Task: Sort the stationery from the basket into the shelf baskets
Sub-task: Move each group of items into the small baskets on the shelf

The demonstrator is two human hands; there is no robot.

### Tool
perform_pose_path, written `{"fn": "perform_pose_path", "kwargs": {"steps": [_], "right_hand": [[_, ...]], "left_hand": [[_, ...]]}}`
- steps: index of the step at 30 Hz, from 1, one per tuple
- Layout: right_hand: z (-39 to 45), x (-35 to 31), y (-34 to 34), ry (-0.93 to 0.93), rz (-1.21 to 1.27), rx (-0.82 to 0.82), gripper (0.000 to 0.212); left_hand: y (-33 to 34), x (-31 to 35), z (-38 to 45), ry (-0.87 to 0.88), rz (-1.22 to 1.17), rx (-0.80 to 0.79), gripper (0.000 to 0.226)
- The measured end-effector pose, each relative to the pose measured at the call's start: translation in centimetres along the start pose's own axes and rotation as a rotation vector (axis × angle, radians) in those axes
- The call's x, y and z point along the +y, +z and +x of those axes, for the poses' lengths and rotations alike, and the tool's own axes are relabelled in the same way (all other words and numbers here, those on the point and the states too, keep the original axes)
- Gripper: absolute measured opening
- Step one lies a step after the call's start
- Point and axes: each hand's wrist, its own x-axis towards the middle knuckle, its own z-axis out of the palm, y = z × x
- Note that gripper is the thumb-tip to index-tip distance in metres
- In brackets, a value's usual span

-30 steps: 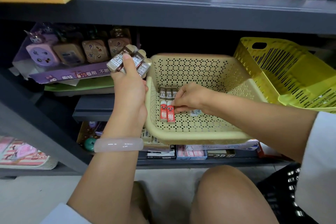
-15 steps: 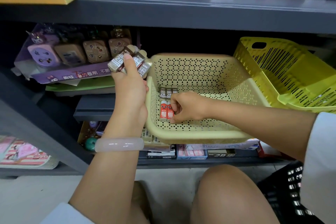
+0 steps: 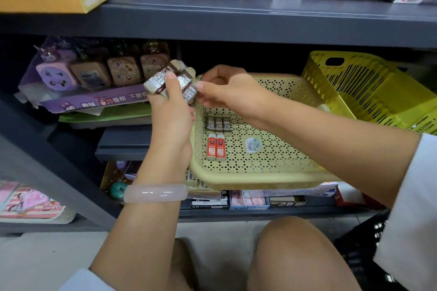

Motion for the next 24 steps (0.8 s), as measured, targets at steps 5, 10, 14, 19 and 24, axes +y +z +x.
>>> {"fn": "perform_pose_path", "kwargs": {"steps": [5,10,14,19,24], "right_hand": [[0.6,0.4,-1.4,-0.006,0.206,0.216,0.010],[1.4,3.0,-4.5,0.372,-0.337,0.263,0.026],[1.7,5.2,-4.3,0.562,-0.314,0.220,0.030],[2.6,5.8,-3.9,0.626,-0.217,0.209,0.033],[2.3,5.3,-4.7,0.513,-0.345,0.237,0.029]], "left_hand": [[-0.2,0.0,0.2,-0.012,-0.024,-0.017,0.045],[-0.3,-0.2,0.4,-0.022,-0.017,-0.022,0.037],[-0.2,-0.3,0.6,-0.015,-0.011,-0.020,0.034],[-0.1,-0.3,0.6,-0.018,0.001,-0.025,0.031],[-0.1,-0.3,0.5,-0.006,0.005,-0.034,0.032]]}}
